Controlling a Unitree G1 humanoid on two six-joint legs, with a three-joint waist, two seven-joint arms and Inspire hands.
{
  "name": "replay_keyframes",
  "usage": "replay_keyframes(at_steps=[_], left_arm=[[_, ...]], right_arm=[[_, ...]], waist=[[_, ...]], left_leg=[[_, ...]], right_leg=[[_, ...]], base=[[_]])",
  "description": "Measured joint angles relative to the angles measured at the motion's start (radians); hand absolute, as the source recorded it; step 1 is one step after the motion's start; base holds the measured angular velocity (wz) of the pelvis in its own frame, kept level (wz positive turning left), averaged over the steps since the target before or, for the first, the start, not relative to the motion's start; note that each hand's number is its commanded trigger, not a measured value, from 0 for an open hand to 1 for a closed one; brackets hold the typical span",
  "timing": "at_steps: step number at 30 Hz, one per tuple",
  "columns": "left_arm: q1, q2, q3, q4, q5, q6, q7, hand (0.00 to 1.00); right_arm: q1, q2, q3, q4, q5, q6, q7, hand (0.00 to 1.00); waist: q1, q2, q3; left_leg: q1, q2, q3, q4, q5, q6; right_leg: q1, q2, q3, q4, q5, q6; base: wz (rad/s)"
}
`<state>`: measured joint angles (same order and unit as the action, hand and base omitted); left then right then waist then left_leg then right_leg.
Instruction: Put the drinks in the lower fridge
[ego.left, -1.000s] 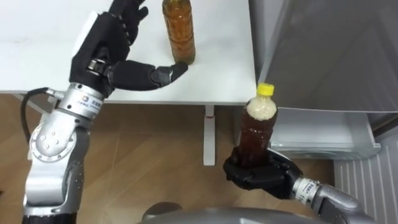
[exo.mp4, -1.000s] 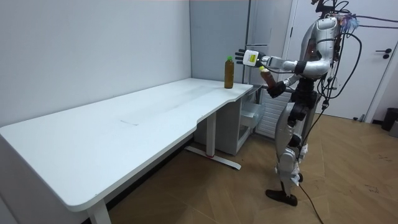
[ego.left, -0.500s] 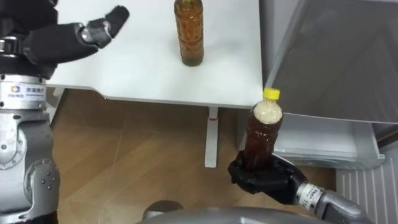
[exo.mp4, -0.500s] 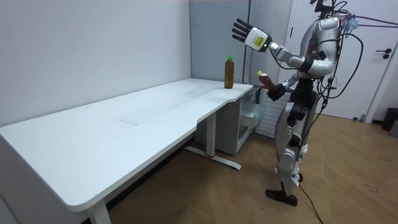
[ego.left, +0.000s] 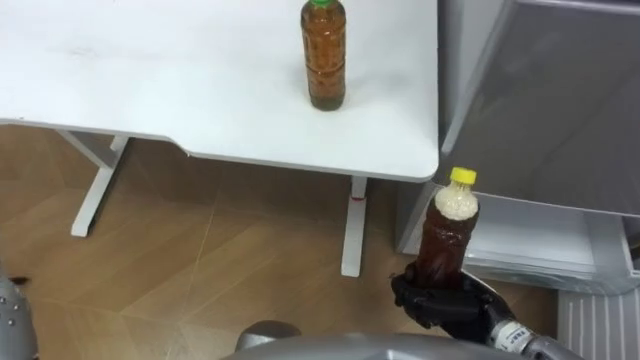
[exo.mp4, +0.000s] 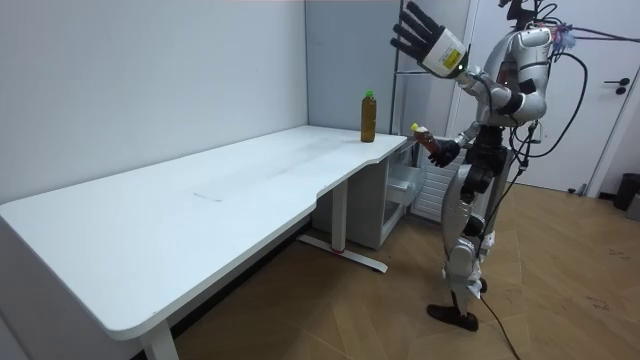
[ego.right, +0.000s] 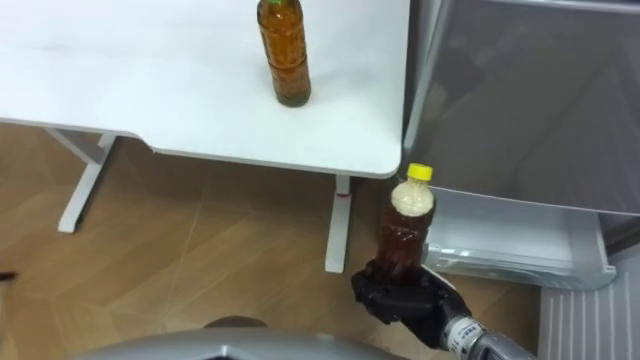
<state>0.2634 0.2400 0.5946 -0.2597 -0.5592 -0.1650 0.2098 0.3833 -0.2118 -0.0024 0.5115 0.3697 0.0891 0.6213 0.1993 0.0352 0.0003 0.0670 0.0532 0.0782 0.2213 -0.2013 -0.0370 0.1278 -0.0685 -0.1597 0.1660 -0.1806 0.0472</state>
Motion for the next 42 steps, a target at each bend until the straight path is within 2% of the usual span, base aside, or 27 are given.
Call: replay_keyframes(at_steps=[4, 6, 7, 8, 9, 11, 16, 18, 21, 24, 26, 29, 33, 36, 39, 42], left_arm=[[0.025, -0.001, -0.041, 0.195, -0.051, 0.007, 0.084, 0.0], [0.031, -0.006, -0.096, 0.324, -0.058, 0.018, 0.136, 0.0], [0.035, -0.009, -0.109, 0.349, -0.058, 0.02, 0.146, 0.0], [0.039, -0.016, -0.137, 0.406, -0.059, 0.022, 0.164, 0.0], [0.039, -0.02, -0.151, 0.437, -0.059, 0.023, 0.173, 0.0], [0.041, -0.027, -0.214, 0.572, -0.061, 0.033, 0.187, 0.0], [0.049, -0.034, -0.303, 0.797, -0.113, 0.038, 0.187, 0.0], [0.057, -0.034, -0.325, 0.9, -0.133, 0.042, 0.17, 0.0], [0.083, -0.036, -0.369, 1.026, -0.179, 0.061, 0.152, 0.0], [0.085, -0.038, -0.388, 1.087, -0.176, 0.073, 0.136, 0.0], [0.079, -0.039, -0.406, 1.181, -0.147, 0.08, 0.117, 0.0], [0.079, -0.048, -0.42, 1.234, -0.145, 0.101, 0.103, 0.0], [0.091, -0.055, -0.462, 1.263, -0.145, 0.135, 0.076, 0.0], [0.109, -0.057, -0.521, 1.273, -0.137, 0.16, 0.038, 0.0], [0.108, -0.064, -0.566, 1.278, -0.07, 0.182, 0.011, 0.0], [0.081, -0.076, -0.579, 1.284, -0.005, 0.2, -0.009, 0.0]], right_arm=[[-0.001, 0.007, 0.001, -0.002, 0.029, 0.016, -0.041, 1.0], [-0.013, 0.011, 0.001, 0.025, 0.071, 0.024, -0.075, 1.0], [-0.016, 0.013, 0.001, 0.034, 0.073, 0.024, -0.084, 1.0], [-0.019, 0.016, 0.001, 0.05, 0.083, 0.025, -0.101, 1.0], [-0.022, 0.016, 0.002, 0.063, 0.093, 0.025, -0.108, 1.0], [-0.031, 0.018, 0.012, 0.113, 0.123, 0.026, -0.141, 1.0], [-0.06, 0.019, 0.014, 0.231, 0.15, 0.025, -0.2, 1.0], [-0.06, 0.016, 0.014, 0.252, 0.194, 0.025, -0.222, 1.0], [-0.071, 0.016, 0.018, 0.286, 0.297, 0.025, -0.268, 1.0], [-0.085, 0.016, 0.017, 0.308, 0.33, 0.026, -0.305, 1.0], [-0.095, 0.016, 0.017, 0.308, 0.351, 0.026, -0.329, 1.0], [-0.099, 0.016, 0.019, 0.308, 0.43, 0.023, -0.362, 1.0], [-0.103, 0.019, 0.021, 0.308, 0.534, 0.024, -0.404, 1.0], [-0.124, 0.026, 0.022, 0.319, 0.572, 0.024, -0.433, 1.0], [-0.149, 0.027, 0.024, 0.328, 0.581, 0.024, -0.444, 1.0], [-0.18, 0.029, 0.031, 0.337, 0.637, 0.024, -0.456, 1.0]], waist=[[-0.003, -0.002, -0.0003], [-0.005, -0.003, 0.0001], [-0.006, -0.012, -0.0036], [-0.008, -0.009, 0.0007], [-0.008, -0.012, 0.0005], [-0.006, -0.018, 0.0], [-0.027, -0.023, -0.0011], [-0.032, -0.017, 0.0007], [-0.06, -0.017, 0.0028], [-0.074, -0.015, 0.0029], [-0.086, -0.006, 0.0036], [-0.095, -0.001, 0.0088], [-0.111, 0.005, 0.0052], [-0.128, 0.0, 0.0043], [-0.143, -0.007, 0.0048], [-0.144, -0.015, 0.0044]], left_leg=[[0.008, -0.005, -0.011, 0.0, 0.0, 0.0], [0.014, -0.008, -0.018, -0.001, 0.0, 0.0], [0.014, -0.008, -0.019, -0.002, 0.0, 0.0], [0.013, -0.008, -0.021, -0.002, 0.0, 0.0], [0.013, -0.009, -0.02, -0.002, 0.0, 0.0], [0.017, -0.009, -0.016, -0.007, 0.0, 0.0], [0.036, -0.008, -0.004, -0.022, 0.0, 0.001], [0.047, -0.006, 0.012, -0.035, 0.0, 0.001], [0.038, -0.006, 0.019, -0.04, -0.002, 0.0], [0.033, -0.006, 0.018, -0.033, -0.002, 0.0], [0.032, -0.006, 0.016, -0.031, -0.002, 0.0], [0.029, -0.006, 0.018, -0.036, -0.002, 0.0], [0.022, -0.007, 0.018, -0.038, -0.002, 0.0], [0.011, -0.007, 0.021, -0.034, -0.001, 0.0], [0.006, -0.008, 0.02, -0.034, -0.001, 0.0], [0.006, -0.008, 0.019, -0.031, -0.001, 0.0]], right_leg=[[0.02, -0.003, -0.011, -0.012, -0.002, 0.001], [0.029, -0.005, -0.016, -0.016, -0.003, 0.002], [0.029, -0.005, -0.017, -0.016, -0.003, 0.002], [0.029, -0.005, -0.018, -0.016, -0.003, 0.002], [0.028, -0.005, -0.018, -0.016, -0.003, 0.002], [0.028, -0.005, -0.011, -0.016, -0.003, 0.002], [0.034, -0.005, -0.004, -0.014, -0.003, 0.002], [0.035, -0.005, 0.008, -0.013, -0.003, 0.002], [0.03, -0.004, 0.018, -0.014, -0.003, 0.002], [0.027, -0.004, 0.016, -0.013, -0.003, 0.002], [0.026, -0.004, 0.013, -0.013, -0.003, 0.002], [0.015, -0.004, 0.017, -0.012, -0.003, 0.002], [0.009, -0.005, 0.016, -0.014, -0.005, 0.004], [-0.005, -0.005, 0.02, -0.014, -0.005, 0.003], [-0.009, -0.006, 0.02, -0.015, -0.006, 0.005], [-0.011, -0.006, 0.018, -0.015, -0.006, 0.005]], base=[[0.1], [0.08], [0.05], [0.0], [0.0], [-0.06], [-0.08], [-0.2], [-0.07], [0.01], [0.0], [-0.02], [0.0], [-0.03], [0.0], [0.0]])
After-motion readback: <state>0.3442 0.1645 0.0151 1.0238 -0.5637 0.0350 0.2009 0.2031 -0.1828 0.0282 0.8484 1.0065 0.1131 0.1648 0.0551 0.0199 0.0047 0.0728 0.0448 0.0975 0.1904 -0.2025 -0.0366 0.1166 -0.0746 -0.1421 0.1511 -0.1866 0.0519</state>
